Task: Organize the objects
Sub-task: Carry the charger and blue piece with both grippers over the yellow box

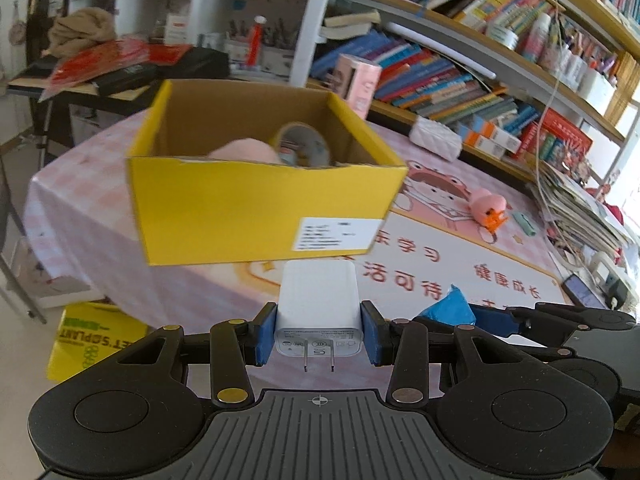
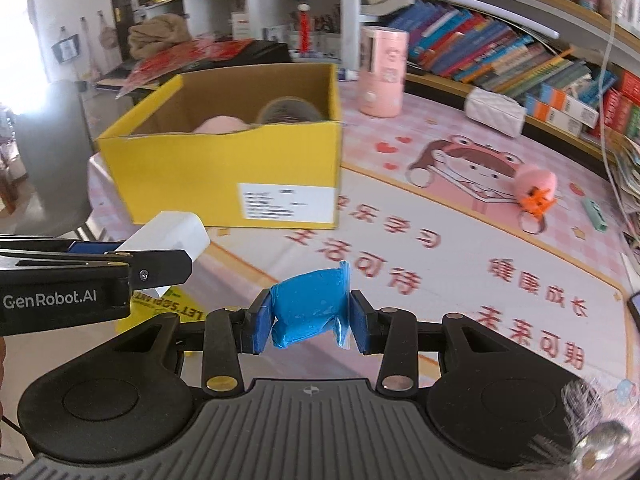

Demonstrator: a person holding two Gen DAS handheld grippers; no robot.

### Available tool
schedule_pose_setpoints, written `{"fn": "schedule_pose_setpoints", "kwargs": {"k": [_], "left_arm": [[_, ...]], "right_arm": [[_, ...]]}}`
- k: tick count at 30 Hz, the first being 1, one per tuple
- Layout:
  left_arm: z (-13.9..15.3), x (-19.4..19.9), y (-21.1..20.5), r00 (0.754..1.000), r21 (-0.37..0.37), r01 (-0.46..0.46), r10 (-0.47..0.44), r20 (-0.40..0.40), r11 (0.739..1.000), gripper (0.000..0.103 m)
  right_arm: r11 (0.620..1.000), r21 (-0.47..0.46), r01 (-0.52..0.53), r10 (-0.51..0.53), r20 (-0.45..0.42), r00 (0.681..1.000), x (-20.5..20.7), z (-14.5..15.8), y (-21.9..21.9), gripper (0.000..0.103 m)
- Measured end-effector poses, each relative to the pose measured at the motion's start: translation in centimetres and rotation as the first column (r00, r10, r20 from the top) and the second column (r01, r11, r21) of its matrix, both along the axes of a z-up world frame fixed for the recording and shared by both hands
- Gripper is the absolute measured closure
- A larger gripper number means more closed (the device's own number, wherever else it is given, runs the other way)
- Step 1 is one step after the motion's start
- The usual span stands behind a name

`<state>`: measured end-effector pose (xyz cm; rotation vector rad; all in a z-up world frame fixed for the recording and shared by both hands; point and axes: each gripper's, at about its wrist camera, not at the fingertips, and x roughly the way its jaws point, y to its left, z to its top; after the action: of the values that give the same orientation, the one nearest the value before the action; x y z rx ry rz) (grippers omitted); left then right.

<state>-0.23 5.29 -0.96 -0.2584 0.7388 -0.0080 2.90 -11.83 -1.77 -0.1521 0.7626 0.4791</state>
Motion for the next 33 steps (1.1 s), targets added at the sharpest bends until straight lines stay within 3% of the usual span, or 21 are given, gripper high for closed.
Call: {"fn": "schedule_pose_setpoints", "kwargs": {"k": [10,18,25,33], "left_arm": [[1.4,-2.1,2.6,0.997,0.025,-0.031,0.030,0.064,0.999,0.062],[3.2,-1.9,4.2,0.991,0.027,-0.040,0.036,0.130,0.999,0.062],[4.9,0.3,5.0,0.980,0.023,-0.057,0.052,0.193,0.998,0.062],[5.4,3.7,5.6,0.972,0.030,-0.109,0.100,0.213,0.994,0.062]], "right_arm": [[0.999,0.011,-0.050,0.050,0.031,0.998,-2.1,0.4,3.1,0.066],[0.999,0.033,-0.035,0.032,0.089,0.995,-2.3,1.8,3.5,0.066],[0.997,0.068,-0.038,0.027,0.158,0.987,-0.7,4.4,4.1,0.066],[0.993,0.100,-0.068,0.045,0.219,0.975,3.6,6.7,4.9,0.066]]}}
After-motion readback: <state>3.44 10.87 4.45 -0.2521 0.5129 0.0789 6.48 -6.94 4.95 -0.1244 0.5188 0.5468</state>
